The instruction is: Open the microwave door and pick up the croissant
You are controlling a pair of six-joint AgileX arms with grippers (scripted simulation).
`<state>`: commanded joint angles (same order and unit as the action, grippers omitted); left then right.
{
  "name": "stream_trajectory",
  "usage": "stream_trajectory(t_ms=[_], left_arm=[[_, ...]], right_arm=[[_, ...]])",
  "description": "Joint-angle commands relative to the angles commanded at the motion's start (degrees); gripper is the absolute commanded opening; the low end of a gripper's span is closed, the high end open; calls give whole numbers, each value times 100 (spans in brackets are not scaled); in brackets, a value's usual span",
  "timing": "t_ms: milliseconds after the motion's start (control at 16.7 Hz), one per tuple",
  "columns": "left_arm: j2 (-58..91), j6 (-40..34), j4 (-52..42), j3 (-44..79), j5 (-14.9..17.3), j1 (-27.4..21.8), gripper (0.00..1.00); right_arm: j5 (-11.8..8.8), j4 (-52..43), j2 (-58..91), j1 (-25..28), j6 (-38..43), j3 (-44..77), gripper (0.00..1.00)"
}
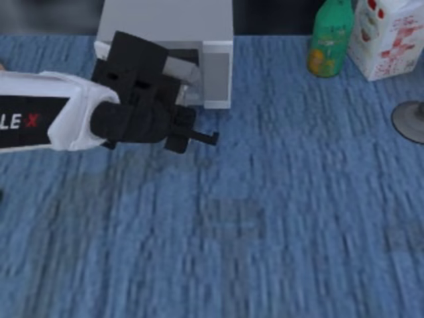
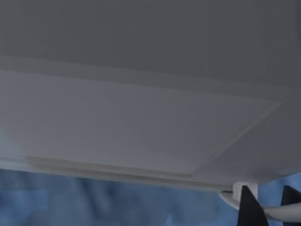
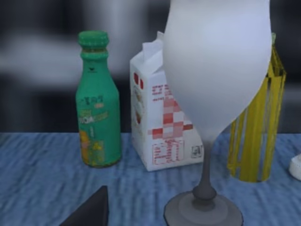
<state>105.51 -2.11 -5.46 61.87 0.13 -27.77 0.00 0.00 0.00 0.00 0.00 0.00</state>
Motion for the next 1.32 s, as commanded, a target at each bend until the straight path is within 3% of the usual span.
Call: stream_trajectory(t_ms=[660, 1320], left_arm=[[-175, 401, 35, -225, 346, 158, 0], [-175, 401, 35, -225, 346, 158, 0]], right_arm=[[0, 0, 0, 0, 0, 0, 100], [0, 0, 0, 0, 0, 0, 100]])
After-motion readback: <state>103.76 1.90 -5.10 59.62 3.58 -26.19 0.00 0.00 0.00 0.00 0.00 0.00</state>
